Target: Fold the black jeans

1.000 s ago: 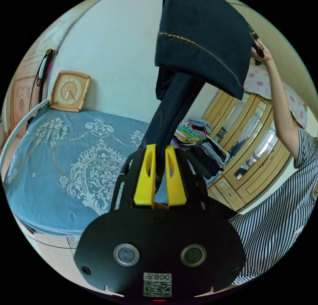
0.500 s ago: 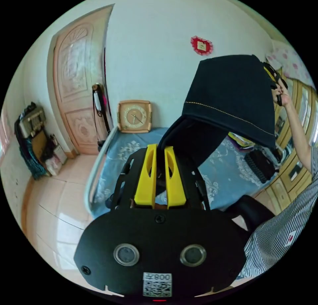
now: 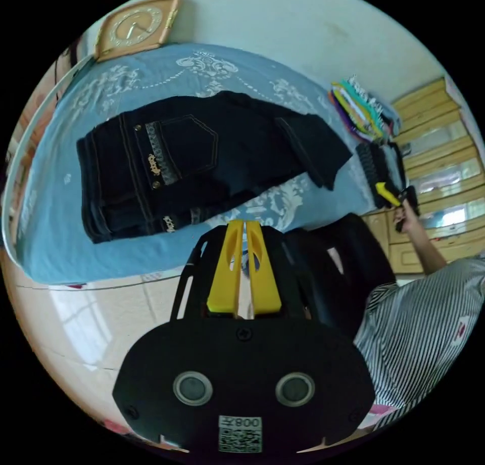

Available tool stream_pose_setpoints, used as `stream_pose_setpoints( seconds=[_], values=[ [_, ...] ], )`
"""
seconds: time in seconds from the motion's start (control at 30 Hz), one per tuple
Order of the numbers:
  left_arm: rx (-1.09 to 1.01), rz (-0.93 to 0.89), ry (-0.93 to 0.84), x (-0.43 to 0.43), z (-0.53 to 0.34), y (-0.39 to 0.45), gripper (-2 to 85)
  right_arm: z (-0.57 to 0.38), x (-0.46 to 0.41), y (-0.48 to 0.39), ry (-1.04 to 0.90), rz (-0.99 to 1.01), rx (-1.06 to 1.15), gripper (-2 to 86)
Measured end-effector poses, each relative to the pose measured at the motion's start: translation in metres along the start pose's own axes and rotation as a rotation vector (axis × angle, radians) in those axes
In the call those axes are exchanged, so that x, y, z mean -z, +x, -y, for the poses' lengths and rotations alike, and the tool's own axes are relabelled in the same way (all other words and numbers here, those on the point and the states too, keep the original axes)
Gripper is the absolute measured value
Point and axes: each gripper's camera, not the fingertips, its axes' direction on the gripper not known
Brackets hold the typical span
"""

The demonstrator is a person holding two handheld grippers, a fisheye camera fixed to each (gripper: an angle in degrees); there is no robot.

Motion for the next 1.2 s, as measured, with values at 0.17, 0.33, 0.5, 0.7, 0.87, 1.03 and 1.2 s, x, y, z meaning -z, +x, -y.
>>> stream_pose_setpoints(
  seconds=[0.17,0.33,0.5,0.7,0.87,1.03,1.2],
  values=[
    [0.196,-0.227,0.151,-0.022,-0.009,-0.053,3.6,0.010,-0.108,-0.136,-0.147,-0.240,0.510,1.3],
    [0.303,-0.342,0.206,-0.055,-0.016,-0.086,5.5,-0.024,-0.229,-0.234,-0.315,-0.429,0.943,6.1],
    [0.338,-0.420,0.202,-0.091,-0.020,-0.104,5.8,-0.065,-0.317,-0.271,-0.496,-0.518,1.141,10.8],
    [0.324,-0.470,0.163,-0.130,-0.019,-0.118,5.3,-0.097,-0.376,-0.284,-0.534,-0.656,1.212,9.0],
    [0.296,-0.479,0.179,-0.142,-0.019,-0.132,4.6,-0.084,-0.381,-0.304,-0.558,-0.555,1.118,3.9],
    [0.264,-0.458,0.225,-0.132,-0.022,-0.150,3.9,-0.033,-0.304,-0.333,-0.353,-0.439,1.010,3.0],
    [0.260,-0.449,0.285,-0.124,-0.031,-0.175,3.6,0.054,-0.161,-0.312,-0.008,-0.544,0.749,3.2]
  ],
)
